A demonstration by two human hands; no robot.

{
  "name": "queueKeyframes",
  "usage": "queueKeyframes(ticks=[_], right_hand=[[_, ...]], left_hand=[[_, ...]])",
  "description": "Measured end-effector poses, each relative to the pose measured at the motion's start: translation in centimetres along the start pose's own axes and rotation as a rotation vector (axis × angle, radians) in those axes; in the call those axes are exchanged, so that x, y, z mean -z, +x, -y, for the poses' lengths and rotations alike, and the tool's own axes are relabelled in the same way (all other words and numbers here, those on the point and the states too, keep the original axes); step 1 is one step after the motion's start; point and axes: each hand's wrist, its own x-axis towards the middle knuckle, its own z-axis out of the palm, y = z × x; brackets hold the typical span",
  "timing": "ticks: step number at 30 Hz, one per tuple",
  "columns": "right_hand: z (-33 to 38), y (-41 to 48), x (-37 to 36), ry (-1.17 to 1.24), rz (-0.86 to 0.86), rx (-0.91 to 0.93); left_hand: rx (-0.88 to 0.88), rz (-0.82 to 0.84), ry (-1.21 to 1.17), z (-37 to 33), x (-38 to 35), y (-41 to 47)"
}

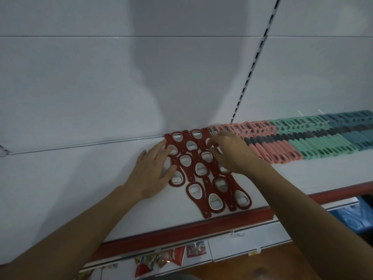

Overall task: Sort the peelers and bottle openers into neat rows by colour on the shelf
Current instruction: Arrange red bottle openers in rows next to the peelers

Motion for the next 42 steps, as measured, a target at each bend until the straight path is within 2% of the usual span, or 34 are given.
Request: queueKeyframes(ticks=[4,10,15,21,29,31,33,35,37,42], right_hand=[[0.2,-1.5,1.1,0.001,0.023,0.009],[-1.3,-5.7,1.3,-0.054,0.093,-0.155],[-1.9,-9.4,1.1,0.030,0.215,-0.320],[-1.0,-10.6,0.5,0.072,0.140,-0.358],[-0.4,-10.8,0.7,0.032,0.179,-0.391],[-0.2,-10.3,1.1,-0.030,0.216,-0.378],[0.2,-9.4,1.5,-0.106,0.181,-0.318],[1.0,-7.8,1.9,-0.179,0.104,-0.220],[2.7,-5.7,1.9,-0.241,0.104,-0.155],[10.7,0.8,-0.4,-0.218,0.146,0.021]], left_hand=[[-0.105,-0.036,-0.069,-3.9,-0.6,-2.5],[-0.086,0.109,-0.020,-6.2,-2.4,-3.1],[-0.244,0.042,-0.238,-4.8,-1.5,-2.8],[-0.254,0.038,-0.213,-4.3,-2.0,-2.3],[-0.268,0.014,-0.215,-4.2,-2.1,-2.5],[-0.270,0.022,-0.213,-4.2,-1.9,-2.4],[-0.270,0.035,-0.188,-3.8,-1.3,-2.4],[-0.279,0.039,-0.092,-2.6,-0.1,-2.6],[-0.258,0.043,0.026,-0.4,1.6,-3.4],[-0.016,0.049,0.209,7.8,7.5,-8.4]])
